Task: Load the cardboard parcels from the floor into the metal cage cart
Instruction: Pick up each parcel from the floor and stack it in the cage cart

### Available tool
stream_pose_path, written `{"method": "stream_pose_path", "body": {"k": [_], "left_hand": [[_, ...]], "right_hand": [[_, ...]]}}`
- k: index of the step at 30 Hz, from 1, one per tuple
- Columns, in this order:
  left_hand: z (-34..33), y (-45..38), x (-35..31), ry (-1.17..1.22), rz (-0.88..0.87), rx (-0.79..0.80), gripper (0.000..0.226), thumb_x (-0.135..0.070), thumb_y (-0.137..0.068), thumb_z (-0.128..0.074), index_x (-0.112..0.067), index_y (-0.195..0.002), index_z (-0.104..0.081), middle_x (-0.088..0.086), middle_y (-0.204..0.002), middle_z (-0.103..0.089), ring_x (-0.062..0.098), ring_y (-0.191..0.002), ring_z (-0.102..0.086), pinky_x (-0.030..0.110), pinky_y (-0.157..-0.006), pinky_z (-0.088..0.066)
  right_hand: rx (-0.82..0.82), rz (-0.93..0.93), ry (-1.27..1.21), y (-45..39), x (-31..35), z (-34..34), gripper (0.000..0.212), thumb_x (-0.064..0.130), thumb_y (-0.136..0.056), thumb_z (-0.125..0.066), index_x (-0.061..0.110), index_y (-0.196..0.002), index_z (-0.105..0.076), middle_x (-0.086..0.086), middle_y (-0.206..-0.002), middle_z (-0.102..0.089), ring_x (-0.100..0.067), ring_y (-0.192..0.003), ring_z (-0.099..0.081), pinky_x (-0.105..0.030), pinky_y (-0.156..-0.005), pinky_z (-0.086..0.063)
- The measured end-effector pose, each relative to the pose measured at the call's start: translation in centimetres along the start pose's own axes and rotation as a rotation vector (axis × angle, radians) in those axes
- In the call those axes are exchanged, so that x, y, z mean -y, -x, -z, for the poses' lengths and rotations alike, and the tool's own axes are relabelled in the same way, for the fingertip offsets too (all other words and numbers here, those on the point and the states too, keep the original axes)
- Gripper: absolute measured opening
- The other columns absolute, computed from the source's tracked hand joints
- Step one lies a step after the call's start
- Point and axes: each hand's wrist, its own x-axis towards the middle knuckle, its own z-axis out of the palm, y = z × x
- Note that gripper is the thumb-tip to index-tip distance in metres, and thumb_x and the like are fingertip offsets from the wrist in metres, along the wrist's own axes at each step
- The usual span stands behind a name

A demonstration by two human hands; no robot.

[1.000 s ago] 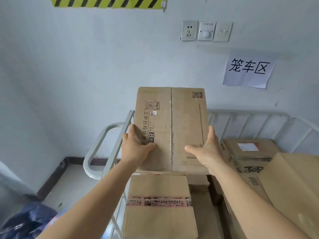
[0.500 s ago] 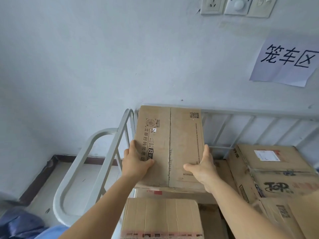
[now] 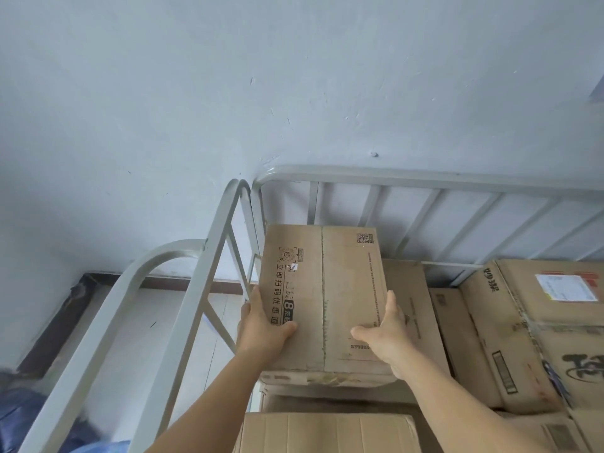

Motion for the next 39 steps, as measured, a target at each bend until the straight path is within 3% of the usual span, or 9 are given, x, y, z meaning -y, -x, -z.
{"method": "stream_pose_path", "body": {"k": [10,12,15,18,21,25,39], "left_hand": [[-2.0,-2.1,1.1,-0.090,0.000,-0.028,0.098,-0.035,-0.077,-0.075,-0.029,-0.152,-0.012,-0.002,-0.144,-0.031,0.021,-0.128,-0.041,0.041,-0.103,-0.042],[-2.2,-1.6,0.7,-0.205,-0.060,-0.046,0.095,-0.037,-0.079,-0.072,-0.025,-0.152,-0.014,0.000,-0.153,-0.021,0.023,-0.136,-0.032,0.041,-0.110,-0.034],[-2.7,-0.2,-0.4,-0.451,-0.132,-0.027,0.091,-0.042,-0.086,-0.063,-0.021,-0.155,-0.009,0.003,-0.161,-0.001,0.026,-0.148,-0.005,0.045,-0.120,-0.012],[-3.2,2.0,-1.7,-0.623,-0.261,0.022,0.084,-0.042,-0.091,-0.057,-0.021,-0.155,-0.006,0.001,-0.162,0.004,0.023,-0.148,0.009,0.044,-0.121,-0.003],[-3.9,4.5,-2.9,-0.726,-0.393,0.098,0.082,-0.044,-0.093,-0.053,-0.021,-0.155,-0.005,0.001,-0.162,0.001,0.022,-0.149,0.008,0.044,-0.121,-0.002],[-5.3,8.2,-4.3,-0.767,-0.531,0.181,0.081,-0.043,-0.095,-0.052,-0.023,-0.155,-0.002,-0.001,-0.162,-0.001,0.020,-0.149,0.005,0.041,-0.121,-0.006],[-13.7,27.7,-9.1,-0.809,-1.050,0.420,0.076,-0.043,-0.094,-0.053,-0.027,-0.155,-0.010,-0.005,-0.161,-0.011,0.018,-0.149,-0.002,0.039,-0.119,-0.002]], "right_hand": [[0.021,-0.006,0.028,-2.1,-1.2,-1.3,0.115,0.019,-0.078,-0.078,0.031,-0.155,0.007,0.006,-0.160,-0.018,-0.023,-0.140,-0.033,-0.043,-0.114,-0.032],[0.006,0.011,0.090,-1.5,-1.1,-1.2,0.112,0.023,-0.081,-0.076,0.026,-0.156,0.007,0.005,-0.161,-0.015,-0.024,-0.142,-0.030,-0.044,-0.116,-0.030],[0.006,0.054,0.227,0.1,-1.0,-0.7,0.105,0.031,-0.086,-0.070,0.022,-0.156,0.007,0.005,-0.164,-0.001,-0.025,-0.148,-0.015,-0.046,-0.119,-0.022],[-0.019,0.152,0.440,2.7,-0.7,0.5,0.099,0.038,-0.090,-0.065,0.021,-0.156,0.007,0.004,-0.164,0.004,-0.022,-0.150,-0.005,-0.045,-0.121,-0.015],[-0.055,0.233,0.591,5.8,-0.9,2.3,0.095,0.040,-0.093,-0.060,0.021,-0.156,0.007,0.002,-0.164,0.006,-0.022,-0.151,0.003,-0.042,-0.121,-0.006],[-0.125,0.259,0.666,9.9,-2.9,4.9,0.090,0.040,-0.094,-0.058,0.021,-0.156,0.005,0.002,-0.164,0.006,-0.021,-0.151,0.006,-0.042,-0.122,-0.005],[-0.433,-0.053,0.551,28.9,-16.9,14.7,0.089,0.044,-0.096,-0.053,0.019,-0.156,0.007,-0.001,-0.164,0.007,-0.023,-0.151,0.007,-0.043,-0.121,0.001]]}}
